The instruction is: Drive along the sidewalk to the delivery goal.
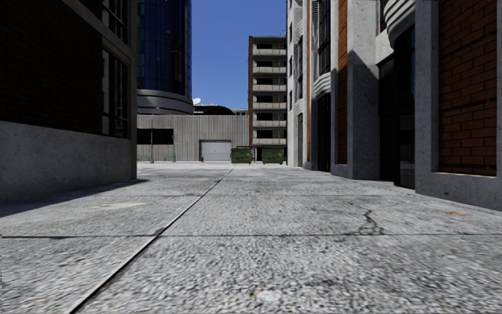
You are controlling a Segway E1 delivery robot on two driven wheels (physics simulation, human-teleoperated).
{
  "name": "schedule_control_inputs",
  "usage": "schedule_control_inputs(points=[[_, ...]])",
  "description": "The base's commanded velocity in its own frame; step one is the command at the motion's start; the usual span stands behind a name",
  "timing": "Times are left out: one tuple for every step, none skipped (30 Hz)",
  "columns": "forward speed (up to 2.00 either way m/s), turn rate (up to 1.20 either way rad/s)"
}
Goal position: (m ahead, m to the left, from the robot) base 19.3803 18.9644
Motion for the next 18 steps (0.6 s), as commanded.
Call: schedule_control_inputs(points=[[2.00,0.00],[2.00,0.00],[2.00,0.00],[2.00,0.00],[2.00,0.00],[2.00,0.00],[2.00,0.00],[2.00,0.00],[2.00,0.00],[2.00,0.00],[2.00,0.00],[2.00,0.00],[2.00,0.00],[2.00,0.00],[2.00,0.00],[2.00,0.00],[2.00,0.00],[2.00,0.00]])
